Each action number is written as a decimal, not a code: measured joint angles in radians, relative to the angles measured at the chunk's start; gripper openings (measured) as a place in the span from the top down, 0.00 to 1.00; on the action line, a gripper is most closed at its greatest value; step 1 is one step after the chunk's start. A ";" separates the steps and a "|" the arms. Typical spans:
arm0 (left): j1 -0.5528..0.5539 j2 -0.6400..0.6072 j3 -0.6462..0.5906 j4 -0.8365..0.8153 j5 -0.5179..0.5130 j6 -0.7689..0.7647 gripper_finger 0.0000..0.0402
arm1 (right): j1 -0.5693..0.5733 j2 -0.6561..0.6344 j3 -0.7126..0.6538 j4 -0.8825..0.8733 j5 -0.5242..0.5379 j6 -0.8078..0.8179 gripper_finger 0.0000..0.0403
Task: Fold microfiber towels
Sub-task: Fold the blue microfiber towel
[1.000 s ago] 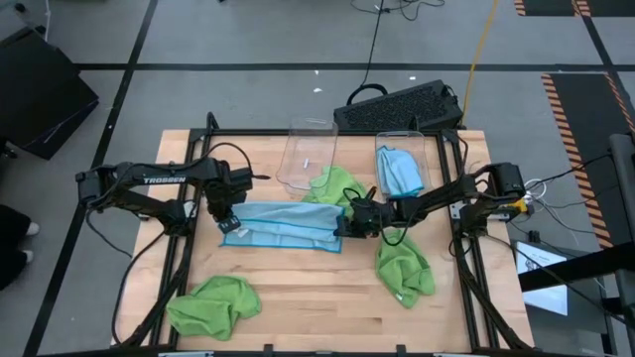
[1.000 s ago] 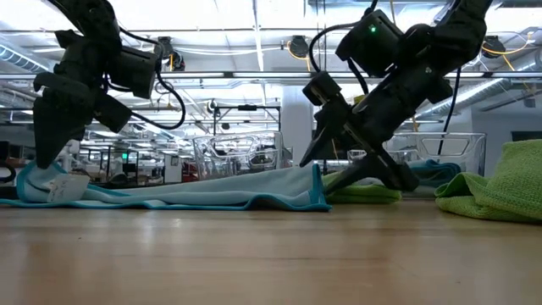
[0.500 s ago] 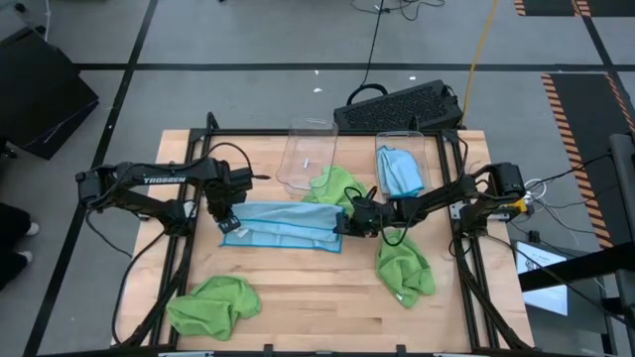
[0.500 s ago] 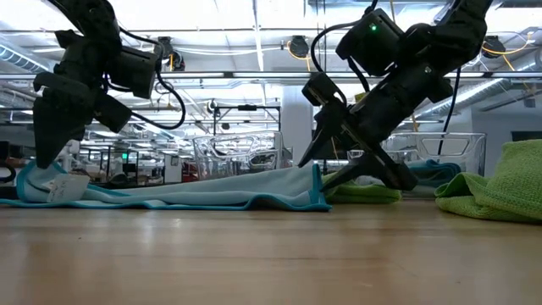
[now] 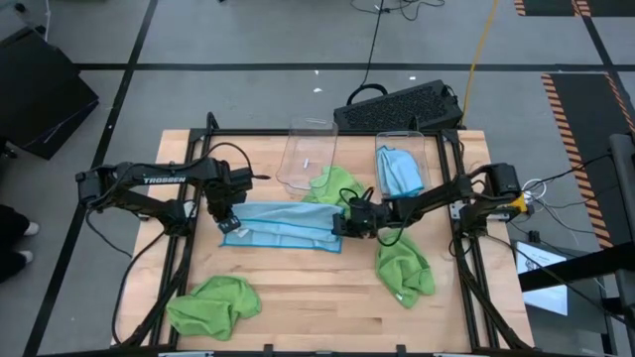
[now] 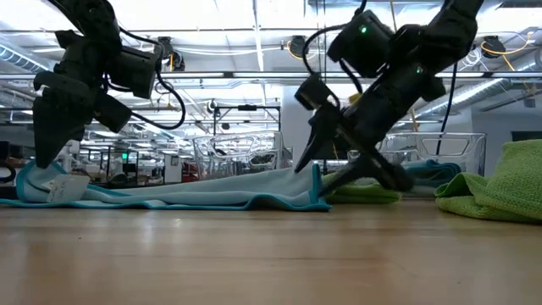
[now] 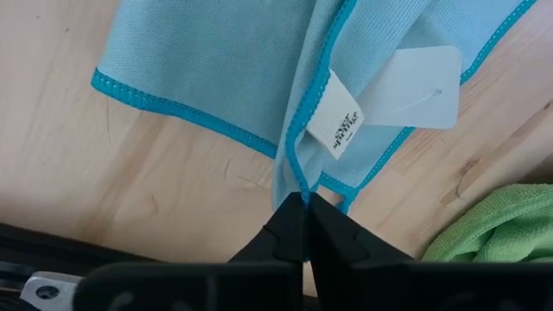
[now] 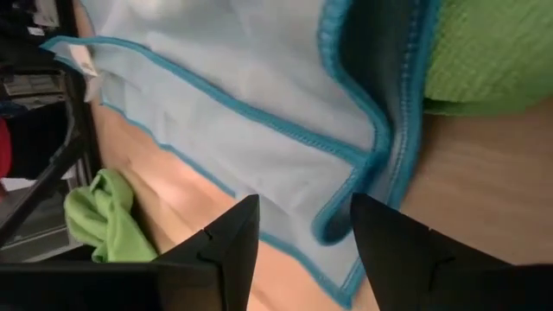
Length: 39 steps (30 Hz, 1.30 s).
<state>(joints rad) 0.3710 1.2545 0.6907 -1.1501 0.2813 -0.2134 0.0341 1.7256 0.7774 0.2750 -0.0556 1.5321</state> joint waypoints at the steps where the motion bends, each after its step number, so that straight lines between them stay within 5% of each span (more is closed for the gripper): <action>1: 0.000 0.000 0.000 0.000 0.000 0.000 0.97 | 0.000 0.020 0.006 0.012 -0.011 0.000 0.56; 7: 0.000 0.000 0.000 -0.002 0.014 -0.005 0.99 | 0.000 0.117 0.056 0.082 -0.106 -0.015 0.56; 22: -0.002 0.000 0.000 -0.006 0.010 -0.002 0.97 | -0.002 0.108 0.063 0.069 -0.077 -0.031 0.57; 39: -0.002 0.000 0.000 0.021 -0.003 0.000 0.98 | -0.013 0.102 0.062 0.042 -0.015 -0.045 0.73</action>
<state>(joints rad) 0.3687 1.2549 0.6903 -1.1295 0.2787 -0.2131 0.0215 1.8278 0.8394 0.3174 -0.0710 1.4872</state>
